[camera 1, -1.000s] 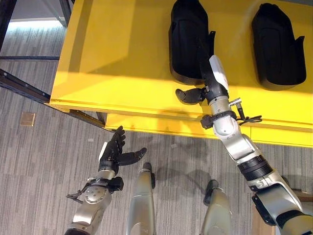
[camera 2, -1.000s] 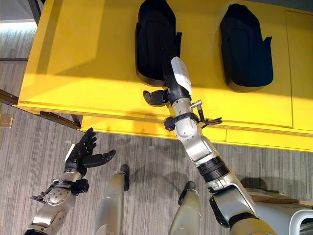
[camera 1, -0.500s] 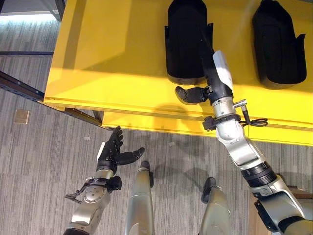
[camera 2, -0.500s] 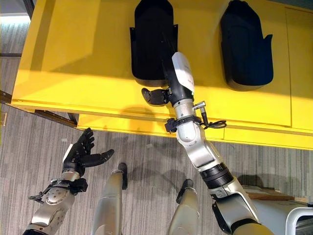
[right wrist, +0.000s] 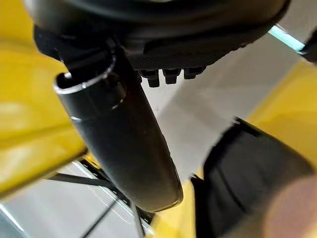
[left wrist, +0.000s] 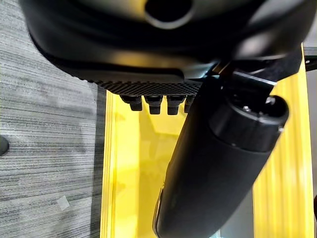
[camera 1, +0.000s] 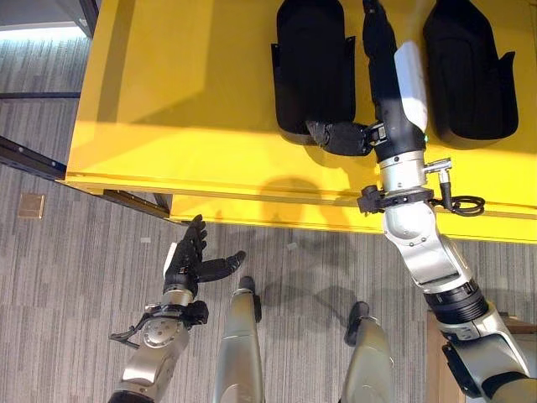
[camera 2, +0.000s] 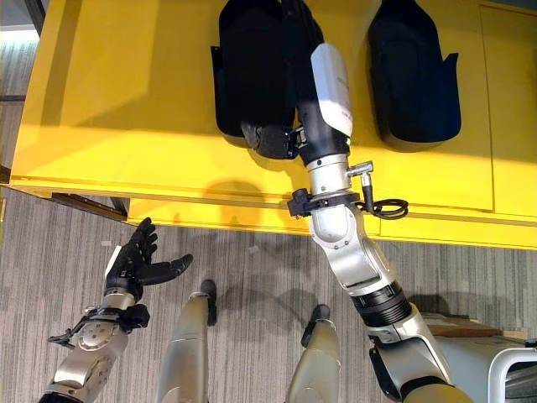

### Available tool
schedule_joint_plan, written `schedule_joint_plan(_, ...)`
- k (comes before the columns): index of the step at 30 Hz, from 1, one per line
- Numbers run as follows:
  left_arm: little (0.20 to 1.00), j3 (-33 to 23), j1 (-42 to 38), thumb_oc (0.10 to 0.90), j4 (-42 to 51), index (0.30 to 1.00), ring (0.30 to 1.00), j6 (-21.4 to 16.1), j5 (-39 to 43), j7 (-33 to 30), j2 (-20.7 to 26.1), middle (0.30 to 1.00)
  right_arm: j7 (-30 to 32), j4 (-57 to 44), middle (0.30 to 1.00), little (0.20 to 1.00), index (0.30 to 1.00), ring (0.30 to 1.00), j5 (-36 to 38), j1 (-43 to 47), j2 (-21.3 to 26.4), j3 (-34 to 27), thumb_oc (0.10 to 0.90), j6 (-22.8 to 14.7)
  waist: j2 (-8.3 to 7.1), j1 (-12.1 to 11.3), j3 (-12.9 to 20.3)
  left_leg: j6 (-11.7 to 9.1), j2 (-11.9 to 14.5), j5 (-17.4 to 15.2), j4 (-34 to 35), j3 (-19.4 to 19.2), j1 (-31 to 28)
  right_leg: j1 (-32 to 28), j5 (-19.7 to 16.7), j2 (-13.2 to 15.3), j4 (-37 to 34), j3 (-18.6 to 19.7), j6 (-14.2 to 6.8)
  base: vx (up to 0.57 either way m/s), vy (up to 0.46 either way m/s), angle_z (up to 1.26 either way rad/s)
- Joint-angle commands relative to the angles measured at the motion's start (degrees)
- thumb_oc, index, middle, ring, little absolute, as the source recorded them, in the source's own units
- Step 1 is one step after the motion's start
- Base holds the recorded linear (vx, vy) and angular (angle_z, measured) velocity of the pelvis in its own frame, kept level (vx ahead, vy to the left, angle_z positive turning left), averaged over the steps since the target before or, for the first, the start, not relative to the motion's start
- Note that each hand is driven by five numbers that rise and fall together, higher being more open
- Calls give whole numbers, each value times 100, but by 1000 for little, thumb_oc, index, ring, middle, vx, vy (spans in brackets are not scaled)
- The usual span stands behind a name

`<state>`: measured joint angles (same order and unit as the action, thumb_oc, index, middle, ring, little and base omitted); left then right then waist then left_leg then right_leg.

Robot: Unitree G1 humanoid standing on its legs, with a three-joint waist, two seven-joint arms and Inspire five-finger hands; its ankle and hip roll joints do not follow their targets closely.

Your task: Move parts from the plastic box to the shelf.

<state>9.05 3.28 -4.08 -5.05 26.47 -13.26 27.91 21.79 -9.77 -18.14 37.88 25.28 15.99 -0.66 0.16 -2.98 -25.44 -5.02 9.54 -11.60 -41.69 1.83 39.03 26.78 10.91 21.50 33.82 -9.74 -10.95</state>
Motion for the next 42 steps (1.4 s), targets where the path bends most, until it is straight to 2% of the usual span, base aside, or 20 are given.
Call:
schedule_joint_plan(1, 1000, -179, 26, 900, 497, 1000, 1000, -407, -201, -90, 132, 1000, 367, -829, 1000, 1000, 1000, 1000, -324, 342, 95, -473, 900, -637, -90, 1, 400, 35, 226, 161, 192, 17, -65, -47, 4, -233, 386, 134, 417, -2, -7, -3)
schedule_joint_plan(17, 1000, -217, 162, 900, 606, 1000, 1000, -465, -196, -8, 143, 1000, 417, -980, 1000, 1000, 1000, 1000, -75, -276, 454, -976, 900, -762, -92, 106, 420, -4, 288, 203, 247, 4, -139, -13, 9, -279, 393, 201, 427, -5, -5, -2)
schedule_joint_plan(23, 1000, -236, 198, 900, 573, 1000, 1000, -501, -149, 81, 173, 1000, 500, -658, 1000, 1000, 1000, 1000, -15, -471, 741, -1285, 900, -711, -64, 123, 413, -22, 312, 222, 268, 0, -159, 21, 27, -284, 438, 206, 429, -7, -11, -2)
schedule_joint_plan(24, 1000, -248, 207, 900, 565, 1000, 1000, -519, -114, 102, 189, 1000, 553, -457, 1000, 1000, 1000, 1000, -93, -424, 843, -1352, 900, -575, -63, 116, 420, -31, 322, 232, 289, 1, -165, 28, 27, -289, 440, 213, 423, 0, 0, 0)
schedule_joint_plan(32, 1000, -264, 230, 900, 561, 1000, 1000, -515, -88, 194, 224, 1000, 548, -234, 1000, 1000, 1000, 1000, -57, -562, 1050, -1615, 900, -489, -33, 129, 411, -48, 332, 230, 270, -7, -179, 18, 40, -293, 459, 220, 425, 0, -6, -1)
schedule_joint_plan(42, 1000, -296, 261, 900, 542, 1000, 1000, -554, -20, 295, 256, 1000, 496, 364, 1000, 1000, 1000, 1000, 111, -337, 1565, -1677, 900, -406, -30, 104, 413, -58, 334, 247, 295, -11, -185, 33, 27, -269, 471, 227, 420, 0, 0, 0)
